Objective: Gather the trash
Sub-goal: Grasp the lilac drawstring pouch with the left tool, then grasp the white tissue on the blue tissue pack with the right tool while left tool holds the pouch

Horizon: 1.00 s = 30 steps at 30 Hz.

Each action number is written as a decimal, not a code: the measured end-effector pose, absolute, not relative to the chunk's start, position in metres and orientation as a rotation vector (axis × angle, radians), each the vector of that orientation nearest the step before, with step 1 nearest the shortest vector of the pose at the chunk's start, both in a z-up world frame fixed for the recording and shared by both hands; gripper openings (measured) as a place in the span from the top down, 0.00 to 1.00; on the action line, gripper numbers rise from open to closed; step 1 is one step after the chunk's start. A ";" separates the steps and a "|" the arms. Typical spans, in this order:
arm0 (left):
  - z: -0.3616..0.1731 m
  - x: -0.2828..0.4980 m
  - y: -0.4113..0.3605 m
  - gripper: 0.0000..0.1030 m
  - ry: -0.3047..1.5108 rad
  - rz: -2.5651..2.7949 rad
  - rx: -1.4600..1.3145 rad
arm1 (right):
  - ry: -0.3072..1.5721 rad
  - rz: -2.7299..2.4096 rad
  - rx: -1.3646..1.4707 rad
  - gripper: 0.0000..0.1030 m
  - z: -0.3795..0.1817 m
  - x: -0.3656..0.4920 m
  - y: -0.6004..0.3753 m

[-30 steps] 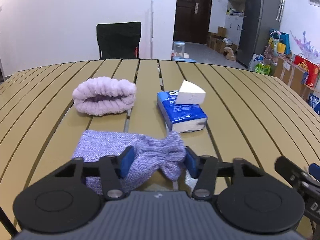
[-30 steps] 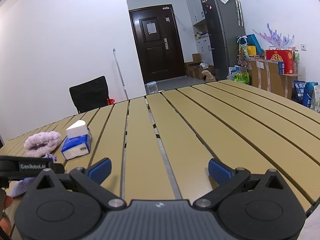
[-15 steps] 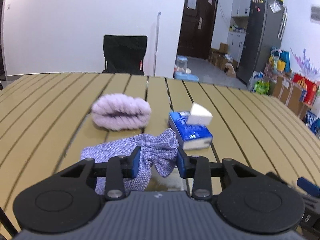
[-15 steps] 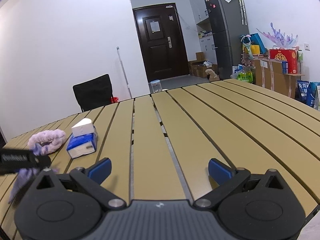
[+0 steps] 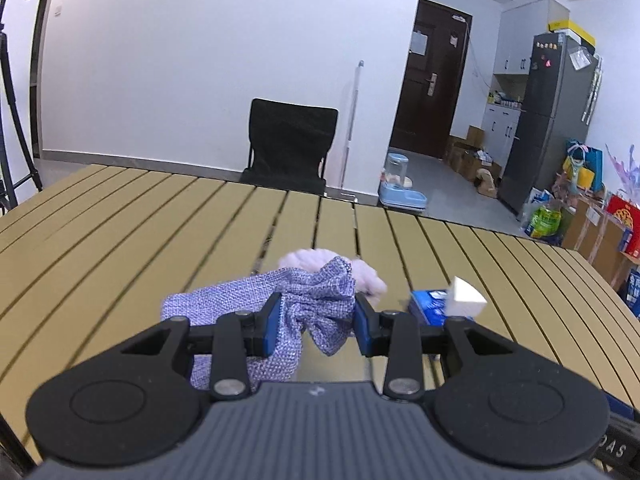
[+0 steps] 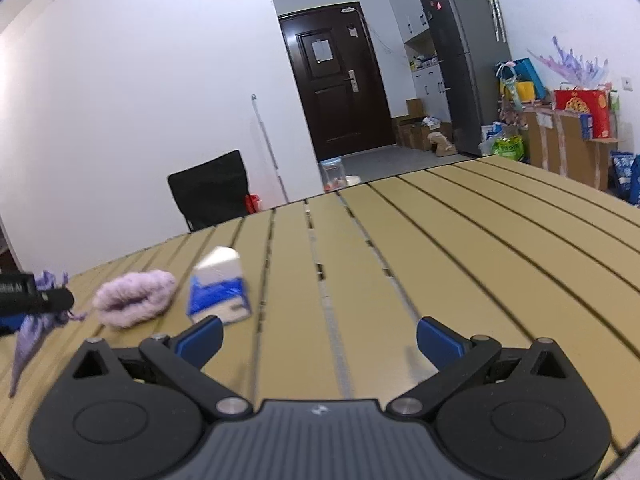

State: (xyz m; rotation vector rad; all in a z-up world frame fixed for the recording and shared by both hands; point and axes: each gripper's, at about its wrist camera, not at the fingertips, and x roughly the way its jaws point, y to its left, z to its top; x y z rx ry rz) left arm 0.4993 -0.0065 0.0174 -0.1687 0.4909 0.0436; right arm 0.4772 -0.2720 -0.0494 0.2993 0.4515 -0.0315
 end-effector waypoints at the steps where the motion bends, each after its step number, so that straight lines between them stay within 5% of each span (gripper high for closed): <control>1: 0.019 0.500 -0.001 0.65 0.489 0.049 -0.177 | 0.452 -0.025 0.296 0.00 -0.046 0.481 -0.267; 20: 0.028 0.512 0.045 0.65 0.484 0.097 -0.262 | 0.542 0.029 0.090 0.11 -0.015 0.591 -0.190; 30: 0.028 0.508 0.044 0.65 0.499 0.109 -0.277 | 0.614 0.032 0.109 0.48 -0.032 0.620 -0.188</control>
